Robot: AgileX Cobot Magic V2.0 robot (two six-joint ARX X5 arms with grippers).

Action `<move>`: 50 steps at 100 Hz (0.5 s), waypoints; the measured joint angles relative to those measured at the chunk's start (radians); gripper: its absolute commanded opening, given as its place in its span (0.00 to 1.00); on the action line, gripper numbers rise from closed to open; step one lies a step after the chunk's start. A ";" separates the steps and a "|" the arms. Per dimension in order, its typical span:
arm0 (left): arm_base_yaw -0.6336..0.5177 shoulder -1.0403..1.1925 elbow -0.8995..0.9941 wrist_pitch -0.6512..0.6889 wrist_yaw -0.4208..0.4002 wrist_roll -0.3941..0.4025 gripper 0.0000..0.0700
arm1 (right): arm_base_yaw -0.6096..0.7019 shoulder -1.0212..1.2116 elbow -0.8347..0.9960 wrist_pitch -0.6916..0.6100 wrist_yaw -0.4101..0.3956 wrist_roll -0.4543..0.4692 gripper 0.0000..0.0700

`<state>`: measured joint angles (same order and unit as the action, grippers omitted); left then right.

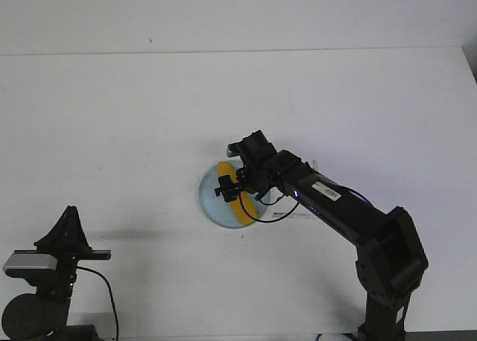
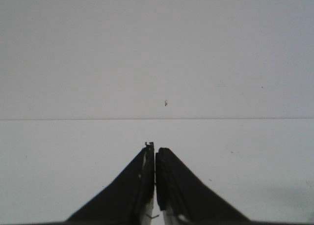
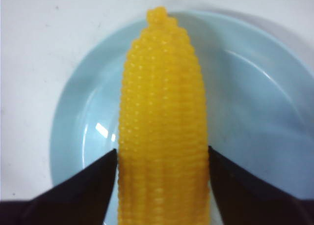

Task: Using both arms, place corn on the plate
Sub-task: 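Lower the corn onto the plate and open the right gripper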

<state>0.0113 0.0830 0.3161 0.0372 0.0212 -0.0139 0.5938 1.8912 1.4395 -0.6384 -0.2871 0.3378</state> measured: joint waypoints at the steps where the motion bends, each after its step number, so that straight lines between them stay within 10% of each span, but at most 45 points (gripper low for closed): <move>1: 0.000 0.000 0.000 0.000 0.000 0.000 0.00 | 0.000 0.000 0.000 0.001 0.000 0.000 0.70; 50: 0.000 0.000 0.000 0.000 0.000 0.000 0.00 | -0.011 -0.128 -0.001 -0.001 0.038 -0.070 0.69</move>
<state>0.0113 0.0830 0.3161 0.0368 0.0212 -0.0143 0.5831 1.7630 1.4387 -0.6395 -0.2489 0.2676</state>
